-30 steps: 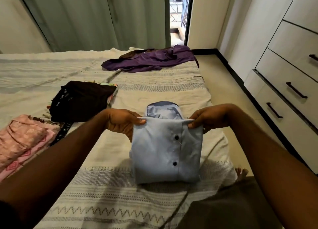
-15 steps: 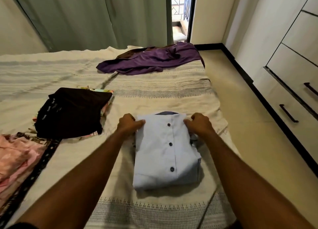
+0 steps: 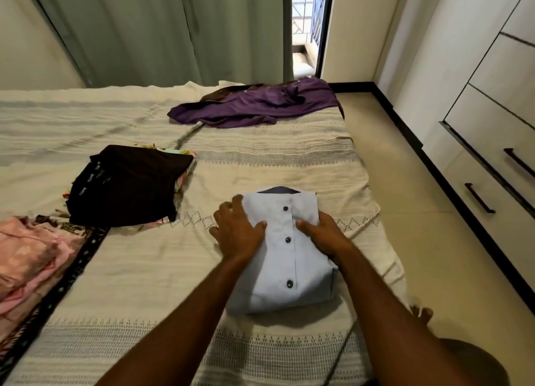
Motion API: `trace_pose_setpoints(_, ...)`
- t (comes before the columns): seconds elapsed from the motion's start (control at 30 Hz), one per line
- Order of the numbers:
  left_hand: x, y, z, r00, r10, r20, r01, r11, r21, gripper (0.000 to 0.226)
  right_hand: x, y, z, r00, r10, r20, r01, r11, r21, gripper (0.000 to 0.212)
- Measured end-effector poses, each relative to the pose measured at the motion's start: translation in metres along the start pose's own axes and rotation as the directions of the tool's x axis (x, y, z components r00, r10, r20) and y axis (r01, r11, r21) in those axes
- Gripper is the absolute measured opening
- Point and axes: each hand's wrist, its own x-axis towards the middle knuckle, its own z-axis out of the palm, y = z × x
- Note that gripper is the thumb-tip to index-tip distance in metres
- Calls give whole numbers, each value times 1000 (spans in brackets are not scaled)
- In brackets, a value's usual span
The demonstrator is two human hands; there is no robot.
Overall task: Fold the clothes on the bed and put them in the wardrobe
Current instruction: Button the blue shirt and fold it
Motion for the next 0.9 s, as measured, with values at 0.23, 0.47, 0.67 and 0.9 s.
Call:
trace_pose_setpoints(0.23,-41,51,14,931,322,173,-155,775,-612,41,-54,-62,-17,970,-240,-34,241,970,37,35)
trace_pose_setpoints(0.47,-61,105,-33,762,286,580,554,175,-814,53,-98,-153,-39,877,-472,87,410,642,-648,43)
trace_pose_setpoints(0.67,-81,-1,-47,660,137,738,745,1,-667,53,-109,-61,76,987,83,139,86,460,-884,44)
trace_pose_setpoints(0.9,-93,-81,-51,752,-305,584,659,337,-672,33,-134,-14,165,975,-87,202,220,414,-883,50)
